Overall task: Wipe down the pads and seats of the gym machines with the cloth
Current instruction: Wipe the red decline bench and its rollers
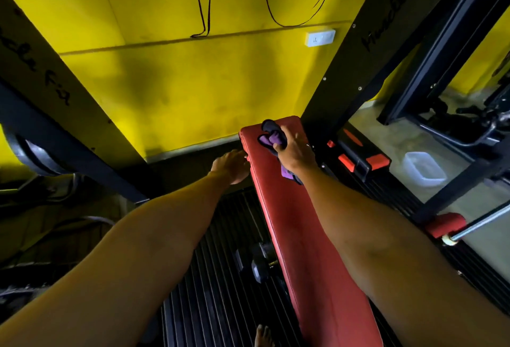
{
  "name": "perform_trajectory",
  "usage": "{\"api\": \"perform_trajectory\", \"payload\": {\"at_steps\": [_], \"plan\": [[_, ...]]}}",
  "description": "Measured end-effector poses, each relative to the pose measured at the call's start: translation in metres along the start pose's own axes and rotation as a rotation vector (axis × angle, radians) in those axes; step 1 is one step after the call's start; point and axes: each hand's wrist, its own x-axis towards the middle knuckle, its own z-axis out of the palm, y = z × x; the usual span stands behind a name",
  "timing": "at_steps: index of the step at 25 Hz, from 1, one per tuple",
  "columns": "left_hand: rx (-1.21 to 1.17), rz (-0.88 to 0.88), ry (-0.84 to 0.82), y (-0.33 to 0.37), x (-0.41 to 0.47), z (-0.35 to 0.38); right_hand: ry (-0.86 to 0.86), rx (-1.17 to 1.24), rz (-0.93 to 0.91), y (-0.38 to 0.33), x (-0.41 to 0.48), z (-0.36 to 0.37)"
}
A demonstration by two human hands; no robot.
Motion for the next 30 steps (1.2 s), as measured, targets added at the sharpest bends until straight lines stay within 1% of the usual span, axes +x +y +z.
{"api": "perform_trajectory", "payload": {"at_steps": [3, 5, 7, 9, 12, 13, 15, 16, 17, 18, 19, 21, 22, 23, 25, 27, 28, 30], "plan": [[-0.041, -0.023, 0.043, -0.006, 0.029, 0.012, 0.087, 0.047, -0.043, -0.004, 0.029, 0.033], [-0.109, -0.036, 0.097, -0.013, 0.050, 0.010, 0.159, 0.083, -0.018, -0.011, 0.048, 0.055], [-0.160, -0.007, 0.134, -0.020, 0.071, 0.010, 0.194, 0.056, -0.009, -0.017, 0.057, 0.080], [-0.166, 0.062, 0.146, -0.025, 0.090, 0.013, 0.227, -0.013, 0.020, -0.022, 0.059, 0.107], [-0.262, 0.058, 0.127, -0.030, 0.115, 0.026, 0.282, -0.168, 0.069, -0.033, 0.064, 0.134], [-0.267, 0.073, 0.119, -0.035, 0.125, 0.035, 0.293, -0.208, 0.048, -0.034, 0.068, 0.139], [-0.254, 0.154, 0.126, -0.043, 0.140, 0.044, 0.326, -0.255, -0.054, -0.021, 0.086, 0.136], [-0.288, 0.157, 0.119, -0.044, 0.146, 0.041, 0.344, -0.297, -0.094, -0.010, 0.098, 0.130], [-0.336, 0.140, 0.109, -0.042, 0.152, 0.035, 0.372, -0.344, -0.083, 0.002, 0.114, 0.122], [-0.373, 0.143, 0.112, -0.041, 0.160, 0.030, 0.400, -0.346, 0.002, 0.014, 0.132, 0.112], [-0.409, 0.158, 0.129, -0.042, 0.167, 0.026, 0.418, -0.307, 0.135, 0.023, 0.149, 0.101], [-0.420, 0.211, 0.130, -0.039, 0.180, 0.023, 0.379, -0.171, 0.384, 0.029, 0.175, 0.081], [-0.442, 0.226, 0.128, -0.036, 0.184, 0.022, 0.345, -0.143, 0.435, 0.025, 0.180, 0.078], [-0.467, 0.229, 0.133, -0.035, 0.188, 0.024, 0.341, -0.148, 0.425, 0.016, 0.178, 0.080], [-0.494, 0.238, 0.142, -0.036, 0.192, 0.030, 0.397, -0.190, 0.303, -0.013, 0.156, 0.096], [-0.421, 0.321, 0.177, -0.043, 0.198, 0.036, 0.400, -0.193, 0.168, -0.040, 0.125, 0.121], [-0.387, 0.362, 0.202, -0.046, 0.201, 0.040, 0.385, -0.218, 0.110, -0.045, 0.116, 0.128], [-0.409, 0.387, 0.220, -0.045, 0.203, 0.038, 0.356, -0.293, 0.033, -0.028, 0.128, 0.120]]}}
